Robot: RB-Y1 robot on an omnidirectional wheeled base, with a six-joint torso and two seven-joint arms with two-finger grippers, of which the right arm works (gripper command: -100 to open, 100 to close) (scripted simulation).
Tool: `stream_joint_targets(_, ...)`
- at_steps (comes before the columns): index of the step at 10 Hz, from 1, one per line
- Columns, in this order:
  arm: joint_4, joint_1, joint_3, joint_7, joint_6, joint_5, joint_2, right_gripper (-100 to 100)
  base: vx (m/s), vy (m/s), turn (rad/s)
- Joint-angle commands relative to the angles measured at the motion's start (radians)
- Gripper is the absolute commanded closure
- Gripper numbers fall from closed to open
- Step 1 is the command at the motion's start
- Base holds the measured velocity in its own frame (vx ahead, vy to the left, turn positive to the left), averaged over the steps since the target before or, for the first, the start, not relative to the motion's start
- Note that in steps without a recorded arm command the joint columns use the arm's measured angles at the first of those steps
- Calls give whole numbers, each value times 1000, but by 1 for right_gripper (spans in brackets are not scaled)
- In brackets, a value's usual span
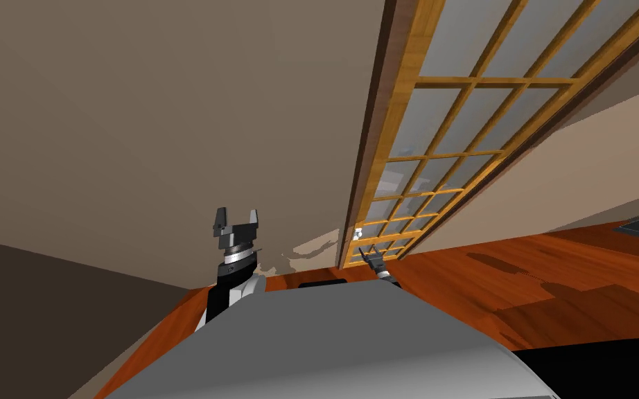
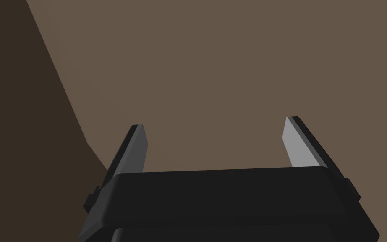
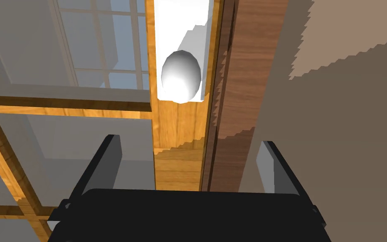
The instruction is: Pull the door open
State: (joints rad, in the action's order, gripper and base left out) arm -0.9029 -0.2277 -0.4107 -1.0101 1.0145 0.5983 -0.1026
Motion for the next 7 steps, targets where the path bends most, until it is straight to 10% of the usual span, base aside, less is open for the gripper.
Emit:
stream_joint_targets(1, 29, 4, -19, -5, 16, -14, -12, -100, 169, 72, 143)
stream_joint_targets(7, 70, 2, -59, 0, 37, -46, -43, -100, 152, 9, 100)
